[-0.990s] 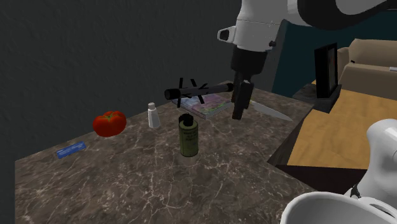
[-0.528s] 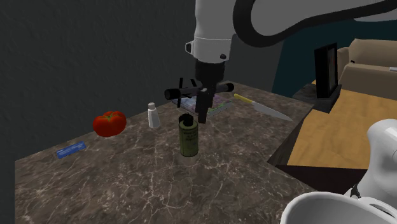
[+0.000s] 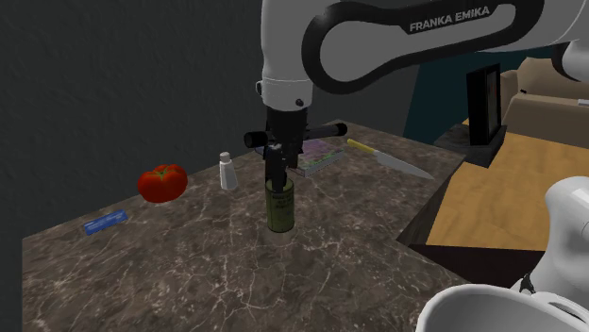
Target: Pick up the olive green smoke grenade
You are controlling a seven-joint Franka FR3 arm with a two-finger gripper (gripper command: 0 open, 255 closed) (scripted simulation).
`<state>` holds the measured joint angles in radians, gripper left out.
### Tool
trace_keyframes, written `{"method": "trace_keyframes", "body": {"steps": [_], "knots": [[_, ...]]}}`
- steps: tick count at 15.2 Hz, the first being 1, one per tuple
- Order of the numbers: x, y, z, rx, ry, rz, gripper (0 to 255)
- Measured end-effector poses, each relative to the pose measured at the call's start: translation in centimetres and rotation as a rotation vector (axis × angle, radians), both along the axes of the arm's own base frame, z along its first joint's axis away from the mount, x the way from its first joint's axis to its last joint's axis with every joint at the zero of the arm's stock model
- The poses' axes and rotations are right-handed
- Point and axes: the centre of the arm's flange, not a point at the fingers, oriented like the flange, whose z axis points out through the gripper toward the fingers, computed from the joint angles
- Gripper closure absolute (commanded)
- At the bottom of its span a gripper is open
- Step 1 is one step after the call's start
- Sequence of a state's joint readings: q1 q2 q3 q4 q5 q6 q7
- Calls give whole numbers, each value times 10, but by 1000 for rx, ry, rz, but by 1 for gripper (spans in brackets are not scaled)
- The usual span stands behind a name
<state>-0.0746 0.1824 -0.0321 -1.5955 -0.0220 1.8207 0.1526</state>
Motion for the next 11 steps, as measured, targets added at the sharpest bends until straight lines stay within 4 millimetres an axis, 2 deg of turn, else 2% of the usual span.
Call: {"method": "trace_keyframes", "body": {"steps": [3,4,11], "knots": [[1,-1,-16,0,0,-1,0],[1,-1,-17,0,0,-1,255],[1,0,-18,0,-2,0,255]]}}
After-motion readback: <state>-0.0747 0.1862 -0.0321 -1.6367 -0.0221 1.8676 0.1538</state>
